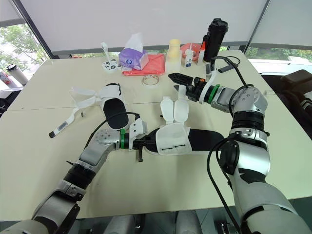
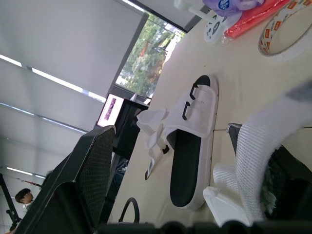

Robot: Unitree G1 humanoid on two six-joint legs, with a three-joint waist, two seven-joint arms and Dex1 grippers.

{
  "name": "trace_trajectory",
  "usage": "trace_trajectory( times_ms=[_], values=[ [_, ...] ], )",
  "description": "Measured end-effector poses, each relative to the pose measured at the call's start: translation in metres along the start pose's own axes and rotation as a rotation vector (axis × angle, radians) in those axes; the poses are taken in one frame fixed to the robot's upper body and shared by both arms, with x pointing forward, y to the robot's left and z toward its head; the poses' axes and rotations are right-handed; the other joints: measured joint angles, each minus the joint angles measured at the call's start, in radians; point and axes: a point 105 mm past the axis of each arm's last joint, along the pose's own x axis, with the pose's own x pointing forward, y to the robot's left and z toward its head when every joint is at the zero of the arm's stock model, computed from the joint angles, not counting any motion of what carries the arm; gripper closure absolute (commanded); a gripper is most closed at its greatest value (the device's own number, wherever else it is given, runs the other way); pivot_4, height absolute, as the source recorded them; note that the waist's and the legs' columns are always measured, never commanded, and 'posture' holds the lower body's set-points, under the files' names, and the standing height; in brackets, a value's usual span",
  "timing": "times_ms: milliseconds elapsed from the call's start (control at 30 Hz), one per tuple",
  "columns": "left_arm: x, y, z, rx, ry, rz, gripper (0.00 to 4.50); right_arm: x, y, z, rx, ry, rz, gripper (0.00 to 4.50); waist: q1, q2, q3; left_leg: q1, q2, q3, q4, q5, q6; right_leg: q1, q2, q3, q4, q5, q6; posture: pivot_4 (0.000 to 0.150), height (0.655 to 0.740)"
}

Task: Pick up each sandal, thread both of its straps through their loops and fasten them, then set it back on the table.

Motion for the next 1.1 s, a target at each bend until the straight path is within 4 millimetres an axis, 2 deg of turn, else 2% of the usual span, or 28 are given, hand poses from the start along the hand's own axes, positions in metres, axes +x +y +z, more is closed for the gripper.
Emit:
trace_trajectory(
  times_ms=[300,333,367,400,467,533,567,733,800,867,967,1100],
  values=[
    [0.001,0.000,0.000,-0.001,-0.003,0.001,4.50,0.000,0.001,0.003,-0.009,-0.013,0.003,0.54,0.000,0.000,0.000,0.000,0.000,0.000,0.000,0.000,0.000,0.000,0.000,0.000,0.000,0.000,0.000,0.150,0.7400],
    [0.001,0.000,0.000,-0.001,-0.003,0.001,4.50,0.000,0.001,0.004,-0.012,-0.016,0.005,1.11,0.000,0.000,0.000,0.000,0.000,0.000,0.000,0.000,0.000,0.000,0.000,0.000,0.000,0.000,0.000,0.150,0.7400],
    [0.001,0.000,0.000,-0.001,-0.003,0.001,4.50,0.001,0.002,0.005,-0.016,-0.019,0.007,1.35,0.000,0.000,0.000,0.000,0.000,0.000,0.000,0.000,0.000,0.000,0.000,0.000,0.000,0.000,0.000,0.150,0.7400],
    [0.001,0.000,0.000,-0.001,-0.003,0.001,4.50,0.001,0.004,0.007,-0.022,-0.023,0.010,1.83,0.000,0.000,0.000,0.000,0.000,0.000,0.000,0.000,0.000,0.000,0.000,0.000,0.000,0.000,0.000,0.150,0.7400],
    [0.001,0.000,0.000,-0.001,-0.004,0.001,4.50,0.000,0.007,0.011,-0.036,-0.033,0.016,3.01,0.000,0.000,0.000,0.000,0.000,0.000,0.000,0.000,0.000,0.000,0.000,0.000,0.000,0.000,0.000,0.150,0.7400],
    [0.001,0.000,0.000,-0.001,-0.004,0.001,4.50,0.000,0.010,0.013,-0.045,-0.039,0.019,3.88,0.000,0.000,0.000,0.000,0.000,0.000,0.000,0.000,0.000,0.000,0.000,0.000,0.000,0.000,0.000,0.150,0.7400],
    [0.001,0.000,0.000,-0.001,-0.004,0.001,4.50,-0.001,0.010,0.014,-0.048,-0.043,0.019,4.46,0.000,0.000,0.000,0.000,0.000,0.000,0.000,0.000,0.000,0.000,0.000,0.000,0.000,0.000,0.000,0.150,0.7400],
    [0.001,0.000,0.000,-0.001,-0.004,-0.001,4.50,-0.004,0.014,0.015,-0.107,-0.032,0.017,4.46,0.000,0.000,0.000,0.000,0.000,0.000,0.000,0.000,0.000,0.000,0.000,0.000,0.000,0.000,0.000,0.150,0.7400],
    [0.001,-0.001,0.000,0.000,-0.004,-0.003,4.50,-0.008,0.027,0.006,-0.283,0.014,0.013,4.46,0.002,0.000,0.000,0.000,0.000,-0.001,0.000,0.000,0.000,0.000,0.000,0.000,0.000,0.000,0.000,0.150,0.7400],
    [0.002,-0.001,0.001,0.001,-0.005,-0.004,4.50,-0.015,0.036,-0.014,-0.503,0.093,0.004,4.46,0.003,0.000,0.000,0.000,0.000,-0.001,-0.001,0.000,0.000,0.000,0.000,0.000,-0.001,0.000,0.000,0.150,0.7400],
    [0.002,-0.001,0.001,0.002,-0.006,-0.005,4.50,-0.025,0.040,-0.043,-0.681,0.175,0.024,4.46,0.003,0.000,0.000,0.000,0.000,0.000,0.000,0.000,0.000,0.000,0.000,0.000,-0.001,0.000,0.001,0.150,0.7400],
    [0.001,-0.001,-0.001,0.000,0.000,-0.001,4.50,-0.056,0.047,-0.105,-1.012,0.344,0.079,4.46,0.008,0.000,0.000,0.000,0.000,0.000,0.001,0.000,0.000,0.002,0.000,0.000,-0.002,0.000,0.002,0.150,0.7400]
  ],
)
